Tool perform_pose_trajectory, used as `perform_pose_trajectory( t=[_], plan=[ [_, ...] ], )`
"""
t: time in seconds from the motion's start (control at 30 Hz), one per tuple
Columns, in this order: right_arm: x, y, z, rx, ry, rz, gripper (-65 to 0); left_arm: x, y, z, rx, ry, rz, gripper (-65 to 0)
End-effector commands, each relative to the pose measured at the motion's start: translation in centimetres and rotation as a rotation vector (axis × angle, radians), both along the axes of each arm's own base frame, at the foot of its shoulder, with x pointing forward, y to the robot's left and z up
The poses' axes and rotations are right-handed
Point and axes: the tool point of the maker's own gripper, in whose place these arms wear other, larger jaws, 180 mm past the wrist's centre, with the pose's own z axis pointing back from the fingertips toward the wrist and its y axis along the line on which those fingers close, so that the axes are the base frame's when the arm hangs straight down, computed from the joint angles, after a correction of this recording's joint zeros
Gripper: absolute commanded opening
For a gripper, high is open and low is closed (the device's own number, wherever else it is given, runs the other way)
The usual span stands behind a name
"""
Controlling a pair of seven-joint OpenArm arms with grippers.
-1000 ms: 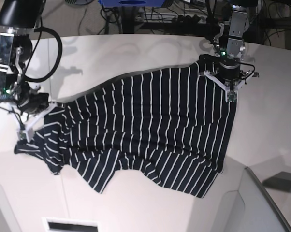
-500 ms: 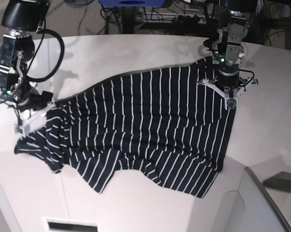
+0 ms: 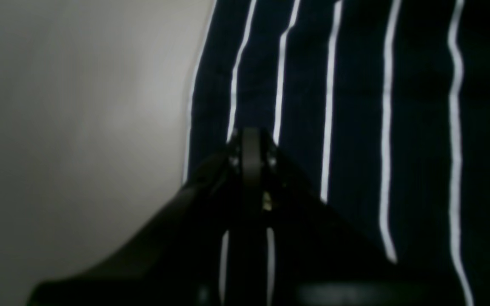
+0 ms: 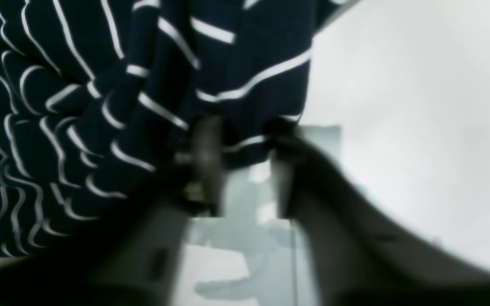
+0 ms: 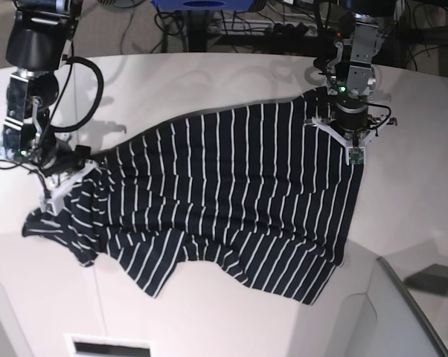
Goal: Layout the t-shirt on the table in an organized manner, then fold the t-shirt properly
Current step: 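Drag the held shirt edge with the right gripper away from the left gripper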
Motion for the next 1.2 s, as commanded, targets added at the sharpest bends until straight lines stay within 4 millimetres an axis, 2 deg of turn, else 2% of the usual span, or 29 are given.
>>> perform_pose_trajectory(
  t=[0.0, 0.03, 0.13, 0.3, 0.37, 0.6, 0.8, 0.9, 1.07, 1.17],
  plan=[
    [1.3, -0.5, 1.2, -0.009, -0.051, -0.001, -60.3, 0.9, 0.4, 1.1, 0.021, -0.042, -0.007, -65.0],
    [1.3, -0.5, 1.3, -0.011, -0.053, 0.002, -64.1, 0.9, 0.4, 1.1, 0.021, -0.042, -0.007, -65.0],
    [0.5, -0.6, 2.4, -0.033, -0.071, 0.011, -64.8, 0.9, 0.4, 1.1, 0.021, -0.042, -0.007, -65.0],
    [-1.9, -0.4, 6.9, -0.108, -0.085, 0.063, -64.8, 1.0, 0.4, 1.1, 0.021, -0.044, -0.007, -65.0],
    [-3.1, 0.4, 7.4, -0.105, -0.051, 0.072, -64.8, 1.1, 0.3, 1.2, 0.019, -0.045, -0.007, -65.0],
    [-7.9, 0.2, 9.9, -0.141, 0.004, 0.055, -64.8, 1.3, 0.2, 1.3, 0.018, -0.051, -0.008, -65.0],
    [-8.3, 2.6, 9.9, -0.117, 0.025, 0.116, -64.8, 1.5, 0.1, 1.4, 0.016, -0.056, -0.008, -65.0],
    [-8.7, 1.7, 9.6, -0.123, 0.045, 0.085, -64.8, 1.6, -0.6, 1.2, 0.015, -0.048, -0.035, -65.0],
    [-9.2, -2.9, 7.4, -0.085, 0.069, -0.228, -64.8, 1.1, -0.6, 1.0, 0.016, -0.039, -0.036, -65.0],
    [-8.7, -5.1, 7.7, -0.092, 0.013, -0.375, -64.8, 1.1, -0.8, 0.9, 0.015, -0.036, -0.041, -65.0]
  ],
)
